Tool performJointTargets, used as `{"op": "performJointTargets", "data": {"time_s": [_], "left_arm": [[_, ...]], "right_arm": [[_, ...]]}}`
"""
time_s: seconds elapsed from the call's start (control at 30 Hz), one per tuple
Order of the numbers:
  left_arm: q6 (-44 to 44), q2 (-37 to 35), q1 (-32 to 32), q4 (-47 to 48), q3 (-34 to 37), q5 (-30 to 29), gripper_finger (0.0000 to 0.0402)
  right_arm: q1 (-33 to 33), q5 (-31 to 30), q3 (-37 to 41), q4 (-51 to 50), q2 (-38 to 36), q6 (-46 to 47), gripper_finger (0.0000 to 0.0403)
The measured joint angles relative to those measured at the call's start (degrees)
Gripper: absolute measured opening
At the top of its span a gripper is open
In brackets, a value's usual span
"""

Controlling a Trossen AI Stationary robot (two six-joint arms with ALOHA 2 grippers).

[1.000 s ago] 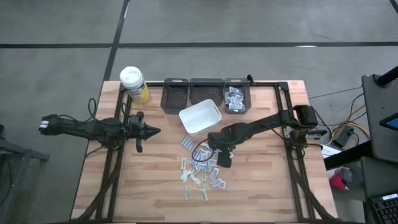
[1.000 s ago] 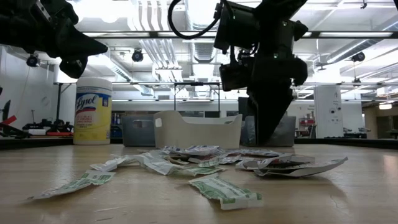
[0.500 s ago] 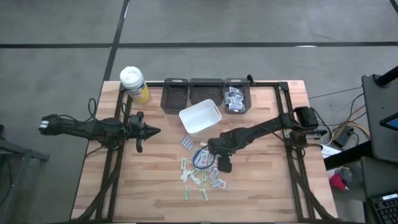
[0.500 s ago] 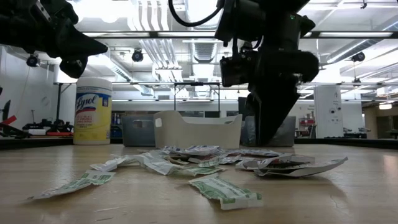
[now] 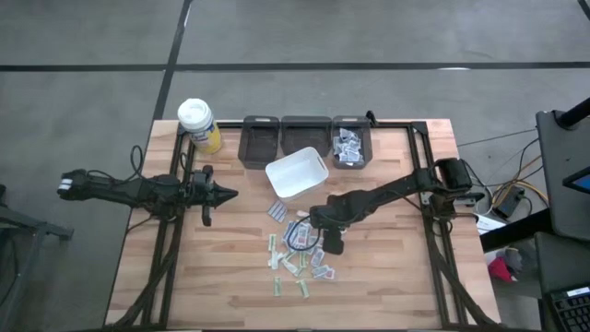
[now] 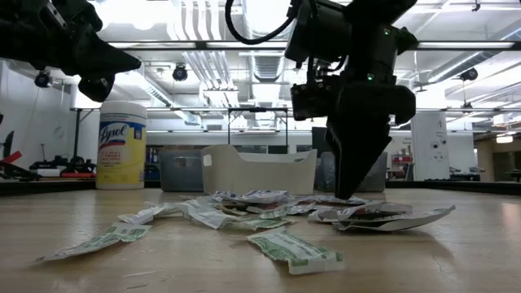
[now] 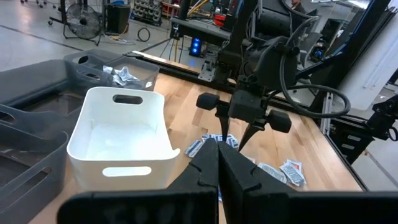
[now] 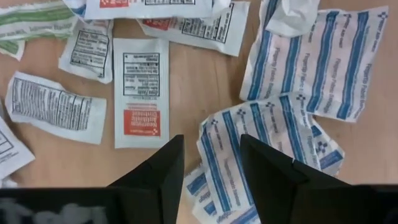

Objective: Pick & Place First Aid Supplies
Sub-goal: Put the blue bandage pack into the middle black bin

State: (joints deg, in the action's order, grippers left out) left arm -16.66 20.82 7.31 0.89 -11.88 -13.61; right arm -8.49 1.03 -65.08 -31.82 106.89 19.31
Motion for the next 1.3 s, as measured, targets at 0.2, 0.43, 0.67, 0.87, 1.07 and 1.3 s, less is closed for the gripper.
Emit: {"op": "performJointTargets", "data": {"time_s": [0.2,0.43,0.67,0.87,1.07,1.3], "left_arm": [[0.0,0.0,0.0,0.0,0.0,0.0,0.0000],[0.0,0.0,0.0,0.0,0.0,0.0,0.0000],[0.0,0.0,0.0,0.0,0.0,0.0,0.0000],[0.0,0.0,0.0,0.0,0.0,0.0,0.0000],[0.0,0.0,0.0,0.0,0.0,0.0,0.0000],[0.0,0.0,0.0,0.0,0.0,0.0,0.0000]], "right_arm": [[0.0,-0.1,1.4,2.7,0.0,0.3,0.0148],[0.0,-1.3,2.9,3.7,0.0,0.2,0.0139],[0.0,-1.7,2.8,3.6,0.0,0.3,0.0099],[0.0,-2.8,3.3,3.5,-0.1,0.2,0.0054],[0.0,-2.9,3.3,2.9,-0.1,0.2,0.0028],[0.0,0.5,0.8,-1.6,-0.1,-0.6,0.0010]]}}
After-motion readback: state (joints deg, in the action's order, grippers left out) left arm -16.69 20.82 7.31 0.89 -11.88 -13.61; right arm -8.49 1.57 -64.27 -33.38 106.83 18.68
